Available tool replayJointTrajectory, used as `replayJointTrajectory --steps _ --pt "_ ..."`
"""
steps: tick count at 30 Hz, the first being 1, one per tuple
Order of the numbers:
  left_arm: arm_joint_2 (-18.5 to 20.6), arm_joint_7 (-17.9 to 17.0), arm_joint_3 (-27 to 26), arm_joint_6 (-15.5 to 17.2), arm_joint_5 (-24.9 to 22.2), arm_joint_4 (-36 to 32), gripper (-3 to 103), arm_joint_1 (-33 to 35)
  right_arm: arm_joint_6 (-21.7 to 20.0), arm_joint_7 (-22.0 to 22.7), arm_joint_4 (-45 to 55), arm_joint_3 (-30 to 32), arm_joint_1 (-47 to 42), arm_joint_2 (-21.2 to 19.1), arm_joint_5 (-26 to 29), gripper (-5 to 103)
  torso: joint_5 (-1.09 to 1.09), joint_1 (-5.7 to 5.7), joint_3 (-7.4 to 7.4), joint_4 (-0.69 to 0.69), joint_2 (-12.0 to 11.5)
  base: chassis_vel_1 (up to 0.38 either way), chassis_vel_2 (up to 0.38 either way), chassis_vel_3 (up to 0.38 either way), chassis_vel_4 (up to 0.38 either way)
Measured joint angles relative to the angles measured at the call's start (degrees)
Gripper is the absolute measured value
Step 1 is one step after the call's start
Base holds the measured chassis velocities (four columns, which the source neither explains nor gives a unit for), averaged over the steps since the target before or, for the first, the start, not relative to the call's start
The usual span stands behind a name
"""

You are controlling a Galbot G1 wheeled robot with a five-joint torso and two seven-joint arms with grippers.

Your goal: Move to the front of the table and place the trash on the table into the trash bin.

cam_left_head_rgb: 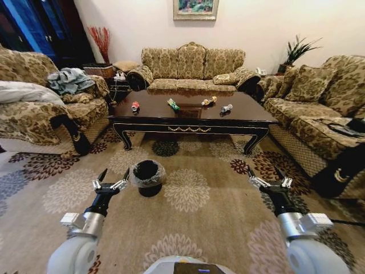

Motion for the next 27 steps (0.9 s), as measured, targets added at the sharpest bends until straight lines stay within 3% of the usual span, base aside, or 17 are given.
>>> replayJointTrajectory --steps 6,27 --pt "-2.25 0.03 0.67 -0.16 2.91 -1.75 100 2.16 -0.78 0.11 -0.72 1.77 1.22 -0.79 1.06 100 0.00 0.00 0.00 0.01 0.00 0.000 0.000 0.000 0.000" --pt "-1.24 0.55 0.13 -1.19 3.00 -0.84 100 2.68 -0.55 1.29 -1.17 -1.58 2.29 -0.38 -1.55 100 -0.01 0.00 0.00 0.01 0.00 0.000 0.000 0.000 0.000"
